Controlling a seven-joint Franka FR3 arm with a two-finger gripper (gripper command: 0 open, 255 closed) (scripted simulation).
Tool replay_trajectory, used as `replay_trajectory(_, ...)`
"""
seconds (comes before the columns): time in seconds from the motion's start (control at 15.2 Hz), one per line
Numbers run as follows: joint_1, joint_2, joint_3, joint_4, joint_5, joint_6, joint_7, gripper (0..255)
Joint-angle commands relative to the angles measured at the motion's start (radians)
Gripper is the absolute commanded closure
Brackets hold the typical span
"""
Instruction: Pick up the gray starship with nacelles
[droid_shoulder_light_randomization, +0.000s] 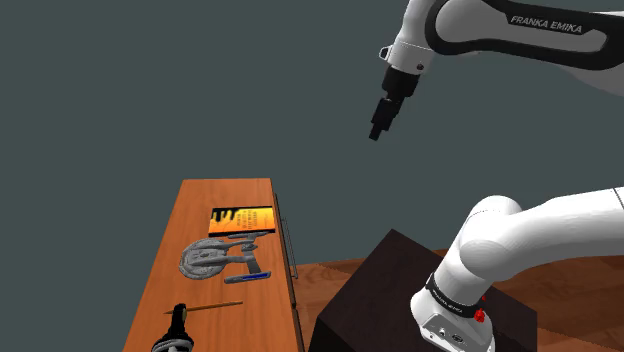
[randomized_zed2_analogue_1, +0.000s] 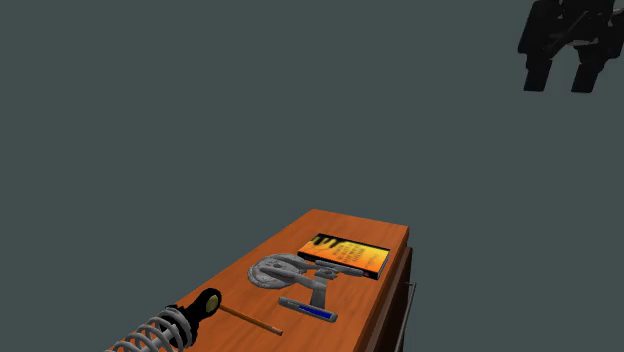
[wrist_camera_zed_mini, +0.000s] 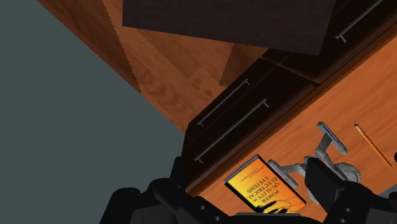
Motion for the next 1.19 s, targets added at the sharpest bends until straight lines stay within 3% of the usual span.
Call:
replay_trajectory(0.0,0.000,0.000,0.000,0.000,0.000,0.000,0.000,0)
replay_trajectory(0.53,0.011,0.088,0.160,-0.128,0.072,0.216,0.223,0)
replay_trajectory(1.12,0.001,0.325,0.347,-0.149,0.101,0.472,0.487,0)
